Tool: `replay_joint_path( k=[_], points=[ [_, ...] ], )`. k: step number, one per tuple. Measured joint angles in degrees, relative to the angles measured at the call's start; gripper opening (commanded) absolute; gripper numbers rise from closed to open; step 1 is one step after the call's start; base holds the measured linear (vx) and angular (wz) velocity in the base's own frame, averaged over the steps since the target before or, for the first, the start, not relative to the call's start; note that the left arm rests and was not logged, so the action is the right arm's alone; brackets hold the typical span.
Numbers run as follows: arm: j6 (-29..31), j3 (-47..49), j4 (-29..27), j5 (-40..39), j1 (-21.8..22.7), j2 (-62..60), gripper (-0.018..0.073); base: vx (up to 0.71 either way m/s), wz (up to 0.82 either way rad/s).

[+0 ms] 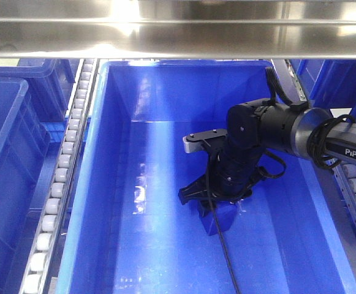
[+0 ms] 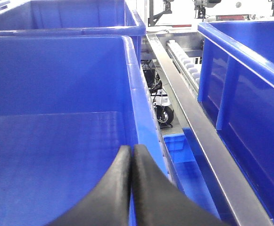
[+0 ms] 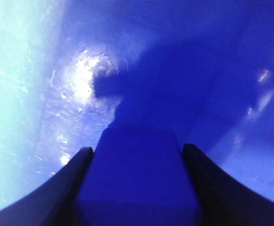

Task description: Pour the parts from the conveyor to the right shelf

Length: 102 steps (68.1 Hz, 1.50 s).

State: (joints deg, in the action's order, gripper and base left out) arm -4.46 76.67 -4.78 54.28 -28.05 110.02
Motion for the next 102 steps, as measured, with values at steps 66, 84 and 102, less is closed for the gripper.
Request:
replay_joint_path(
  k=[66,84,102],
  points=[
    [-0.4,-17.4,0.9,-18.5,0.0,-26.8,0.0188,0.00,0.00],
    [-0.5,-36.3,0.9,-31.2,0.0,-47.2,-0.0011,0.00,0.00],
    [-0.5,-45.5,0.9,-33.2,0.0,-67.4,-0.0010,0.00,0.00]
  ],
)
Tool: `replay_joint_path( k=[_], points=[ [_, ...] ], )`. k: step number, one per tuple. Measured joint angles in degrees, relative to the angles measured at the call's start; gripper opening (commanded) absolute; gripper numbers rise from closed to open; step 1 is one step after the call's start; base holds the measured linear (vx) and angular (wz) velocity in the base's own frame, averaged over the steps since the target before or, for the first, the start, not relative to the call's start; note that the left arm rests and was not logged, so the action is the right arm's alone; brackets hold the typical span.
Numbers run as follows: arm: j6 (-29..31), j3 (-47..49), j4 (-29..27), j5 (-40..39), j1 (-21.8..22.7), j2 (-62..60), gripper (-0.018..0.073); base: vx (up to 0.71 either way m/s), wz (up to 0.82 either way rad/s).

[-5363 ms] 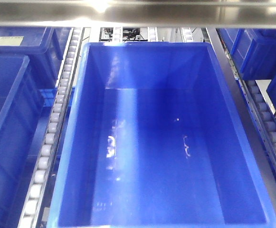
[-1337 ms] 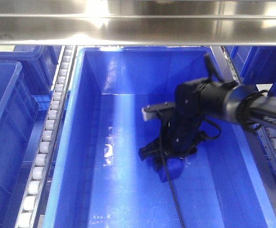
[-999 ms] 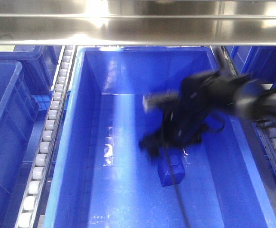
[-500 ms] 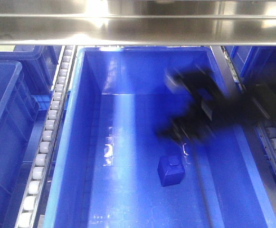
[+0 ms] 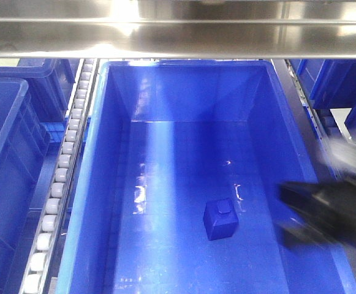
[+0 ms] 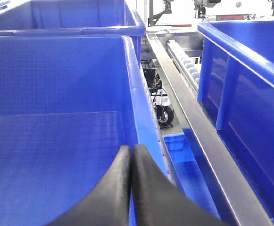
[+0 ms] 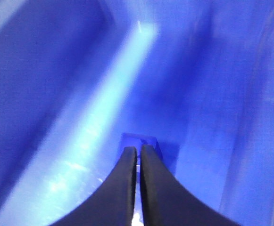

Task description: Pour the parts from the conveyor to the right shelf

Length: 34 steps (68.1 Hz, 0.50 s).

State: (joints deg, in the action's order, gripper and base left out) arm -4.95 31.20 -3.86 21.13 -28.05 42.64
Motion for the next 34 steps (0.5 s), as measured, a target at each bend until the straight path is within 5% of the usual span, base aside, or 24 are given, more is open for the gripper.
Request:
replay_joint_path(
  k=[20,34],
  points=[
    [0.0,-5.8,0.0,2.3,0.0,-18.3,-0.0010,0.00,0.00],
    [-0.1,-15.1,0.1,-4.2,0.0,-29.1,-0.0010,0.00,0.00]
  ],
)
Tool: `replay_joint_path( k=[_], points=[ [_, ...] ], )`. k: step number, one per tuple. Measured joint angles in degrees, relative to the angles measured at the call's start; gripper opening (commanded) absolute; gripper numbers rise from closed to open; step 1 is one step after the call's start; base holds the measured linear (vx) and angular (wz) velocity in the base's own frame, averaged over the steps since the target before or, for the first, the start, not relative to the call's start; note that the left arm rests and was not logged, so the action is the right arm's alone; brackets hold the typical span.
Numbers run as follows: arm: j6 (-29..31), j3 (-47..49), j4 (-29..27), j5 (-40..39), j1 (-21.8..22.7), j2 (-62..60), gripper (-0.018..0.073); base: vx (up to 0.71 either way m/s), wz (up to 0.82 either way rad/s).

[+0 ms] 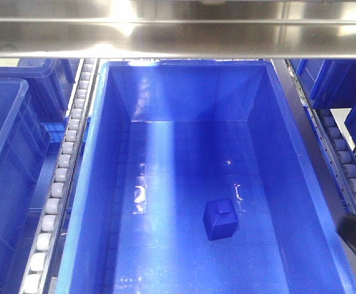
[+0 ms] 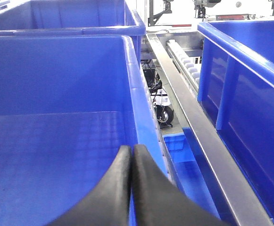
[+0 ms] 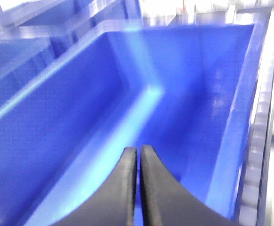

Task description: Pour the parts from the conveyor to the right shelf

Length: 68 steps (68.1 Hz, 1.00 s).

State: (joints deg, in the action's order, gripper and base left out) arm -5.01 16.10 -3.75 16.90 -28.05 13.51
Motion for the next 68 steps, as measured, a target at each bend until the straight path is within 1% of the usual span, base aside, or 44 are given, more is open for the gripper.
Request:
replay_joint_path(
  k=[6,9,21,24,30,36,40,48,68],
  points=[
    [-0.1,-3.2,0.1,-1.4,0.7,-3.7,-0.0010,0.00,0.00],
    [-0.1,-5.0,0.1,-1.6,2.3,-5.1,-0.0010,0.00,0.00],
    [-0.1,-8.9,0.4,-3.2,13.2,-9.0,-0.0010,0.00,0.00],
    [-0.1,-9.4,1.3,-3.9,16.1,-9.9,-0.0010,0.00,0.00],
    [-0.1,-11.2,6.0,-6.6,21.1,-12.1,-0.0010,0.00,0.00],
    [-0.1,-13.2,9.5,-8.7,23.6,-13.9,-0.0010,0.00,0.00],
    [-0.1,-14.8,10.1,-9.2,24.4,-14.1,-0.0010,0.00,0.00],
    [-0.1,-17.5,10.5,-9.3,24.6,-14.3,-0.0010,0.00,0.00],
    [-0.1,-17.7,11.8,-10.4,24.6,-14.3,-0.0010,0.00,0.00]
  ],
)
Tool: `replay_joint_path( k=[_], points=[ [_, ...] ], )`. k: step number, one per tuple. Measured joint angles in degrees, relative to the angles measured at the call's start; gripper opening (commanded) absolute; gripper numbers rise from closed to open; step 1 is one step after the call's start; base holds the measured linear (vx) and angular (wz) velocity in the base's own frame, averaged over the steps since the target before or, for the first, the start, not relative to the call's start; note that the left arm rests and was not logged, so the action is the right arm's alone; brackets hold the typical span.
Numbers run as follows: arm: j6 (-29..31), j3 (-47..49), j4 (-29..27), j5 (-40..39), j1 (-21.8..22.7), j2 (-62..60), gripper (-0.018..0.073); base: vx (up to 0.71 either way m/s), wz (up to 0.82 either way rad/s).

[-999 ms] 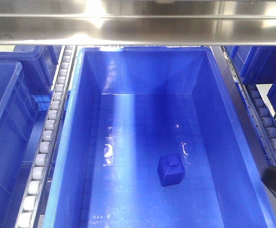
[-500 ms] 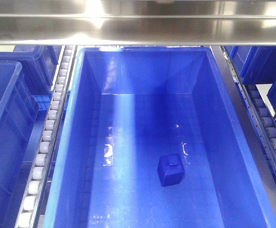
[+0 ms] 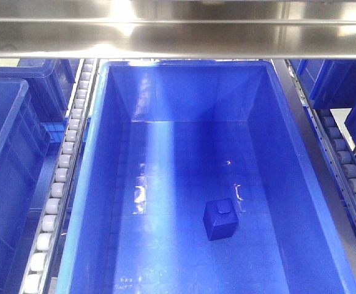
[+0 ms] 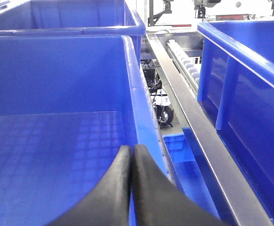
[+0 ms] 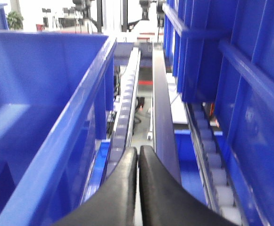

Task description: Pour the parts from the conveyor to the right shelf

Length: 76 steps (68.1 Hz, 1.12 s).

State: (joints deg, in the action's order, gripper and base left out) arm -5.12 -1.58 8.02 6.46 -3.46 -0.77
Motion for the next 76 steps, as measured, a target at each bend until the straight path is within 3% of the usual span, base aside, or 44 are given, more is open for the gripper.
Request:
replay_joint_path(
  k=[76],
  points=[
    [0.0,0.0,0.2,-0.2,0.0,0.0,-0.0010,0.00,0.00]
  ],
)
